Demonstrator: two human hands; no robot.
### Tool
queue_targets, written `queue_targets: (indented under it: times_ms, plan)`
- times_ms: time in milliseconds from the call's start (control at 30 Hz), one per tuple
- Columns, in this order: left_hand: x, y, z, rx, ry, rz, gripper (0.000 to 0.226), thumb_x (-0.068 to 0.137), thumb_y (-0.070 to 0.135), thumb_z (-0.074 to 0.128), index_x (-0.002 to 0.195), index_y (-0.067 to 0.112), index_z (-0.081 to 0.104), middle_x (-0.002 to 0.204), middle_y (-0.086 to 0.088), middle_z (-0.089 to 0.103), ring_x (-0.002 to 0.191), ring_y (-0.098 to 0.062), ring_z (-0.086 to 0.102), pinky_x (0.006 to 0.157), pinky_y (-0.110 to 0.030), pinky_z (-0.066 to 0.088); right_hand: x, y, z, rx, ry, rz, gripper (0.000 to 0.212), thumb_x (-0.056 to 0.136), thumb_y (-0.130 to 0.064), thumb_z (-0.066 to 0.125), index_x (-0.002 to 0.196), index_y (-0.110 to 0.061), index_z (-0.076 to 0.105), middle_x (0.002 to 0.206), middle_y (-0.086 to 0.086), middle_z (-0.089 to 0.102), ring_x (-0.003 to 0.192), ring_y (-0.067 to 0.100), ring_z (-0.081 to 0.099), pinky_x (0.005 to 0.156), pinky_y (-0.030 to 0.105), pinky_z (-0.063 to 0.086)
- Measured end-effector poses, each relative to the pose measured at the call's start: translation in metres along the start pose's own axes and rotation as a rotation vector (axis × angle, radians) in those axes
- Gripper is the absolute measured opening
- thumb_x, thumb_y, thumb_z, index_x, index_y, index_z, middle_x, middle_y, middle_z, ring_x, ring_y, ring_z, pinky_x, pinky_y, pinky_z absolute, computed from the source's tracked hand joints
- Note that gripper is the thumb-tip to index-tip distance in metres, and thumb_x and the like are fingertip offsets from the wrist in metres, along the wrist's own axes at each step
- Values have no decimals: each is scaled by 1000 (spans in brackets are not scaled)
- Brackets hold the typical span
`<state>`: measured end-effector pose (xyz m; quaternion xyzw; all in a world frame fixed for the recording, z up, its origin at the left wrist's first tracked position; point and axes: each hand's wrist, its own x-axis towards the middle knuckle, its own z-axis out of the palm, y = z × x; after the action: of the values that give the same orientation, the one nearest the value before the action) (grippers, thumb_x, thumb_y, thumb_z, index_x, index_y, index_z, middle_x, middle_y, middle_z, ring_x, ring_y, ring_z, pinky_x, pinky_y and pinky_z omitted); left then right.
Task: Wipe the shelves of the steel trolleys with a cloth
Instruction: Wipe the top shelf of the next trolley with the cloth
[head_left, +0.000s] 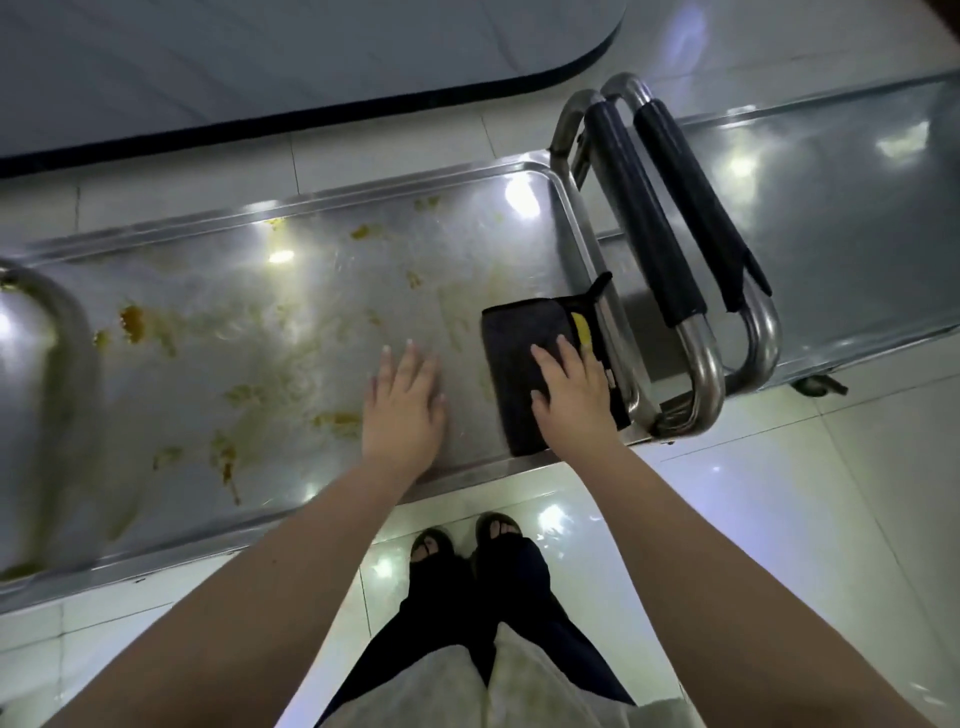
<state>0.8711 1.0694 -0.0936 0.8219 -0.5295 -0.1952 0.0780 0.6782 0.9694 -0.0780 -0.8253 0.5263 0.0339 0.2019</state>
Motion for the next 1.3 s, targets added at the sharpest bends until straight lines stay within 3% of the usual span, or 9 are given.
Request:
queue_targets:
  times_ms: [100, 300, 500, 633, 767, 967, 1100, 1167, 1300]
  plan:
    - [21, -32, 1, 124, 12, -59, 57, 102, 44, 23, 154, 36, 2, 164, 1, -4, 149, -29, -12, 117, -51, -10, 17, 10, 10, -60, -33, -9, 61, 101, -43, 38, 156, -33, 12, 165, 1, -3, 149, 33, -12, 120, 51, -4]
    - [51, -74, 8, 234, 16, -82, 57, 98, 55, 6, 152, 43, -7, 163, 8, -9, 148, -24, -15, 114, -53, -17, 46, 12, 34, -271, 0, -111, 63, 98, -61, 19, 154, -42, -1, 165, -1, -5, 149, 37, -10, 118, 55, -5]
    - [51, -78, 14, 225, 73, -78, 56, 98, 52, 2, 152, 43, -7, 163, 8, -8, 149, -20, -10, 115, -51, -16, 46, -36, 59, -288, 64, 22, 65, 93, -61, 4, 154, -40, -6, 164, -2, -6, 147, 45, -10, 114, 64, -4]
    - [49, -78, 16, 235, 87, -86, 56, 99, 41, 8, 152, 40, -10, 163, 7, -8, 149, -20, -10, 117, -52, -13, 26, -103, 85, -225, 59, -285, 64, 95, -60, 29, 155, -38, 17, 164, 1, 10, 147, 46, 0, 114, 66, -2]
    - [50, -76, 14, 240, 78, -92, 57, 99, 40, 11, 153, 40, -9, 163, 8, -9, 149, -19, -10, 117, -53, -11, 32, -78, 79, -212, 66, -381, 62, 96, -61, 34, 153, -42, 20, 163, -6, 15, 149, 38, 5, 116, 62, 6]
    - [54, -75, 13, 228, 85, -84, 56, 99, 45, 7, 153, 41, -4, 163, 8, -4, 150, -19, -6, 117, -52, -11, 78, 43, 22, -225, 88, 85, 63, 94, -64, 15, 154, -45, 9, 164, -8, 6, 149, 36, -1, 117, 60, -2]
    - [56, -74, 14, 240, 87, -92, 56, 99, 44, 9, 154, 40, -3, 163, 8, -4, 150, -21, -6, 117, -54, -10, 83, 7, 29, -267, 118, 232, 66, 93, -59, 4, 155, -39, 3, 165, -6, 0, 148, 42, -3, 114, 64, 1]
    - [53, -74, 13, 244, 86, -89, 56, 100, 42, 11, 154, 38, -2, 163, 7, -4, 150, -21, -6, 117, -54, -10, 79, -41, 45, -254, 115, 136, 66, 93, -60, 10, 155, -39, 6, 164, -5, 3, 147, 44, -1, 114, 64, -1]
    - [47, -78, 13, 217, 90, -113, 60, 97, 39, 6, 155, 25, -2, 163, 4, -5, 149, -17, -8, 119, -49, -8, 58, -114, 76, -212, 67, -359, 61, 96, -56, 35, 153, -35, 28, 162, -3, 21, 148, 42, 9, 114, 64, 6]
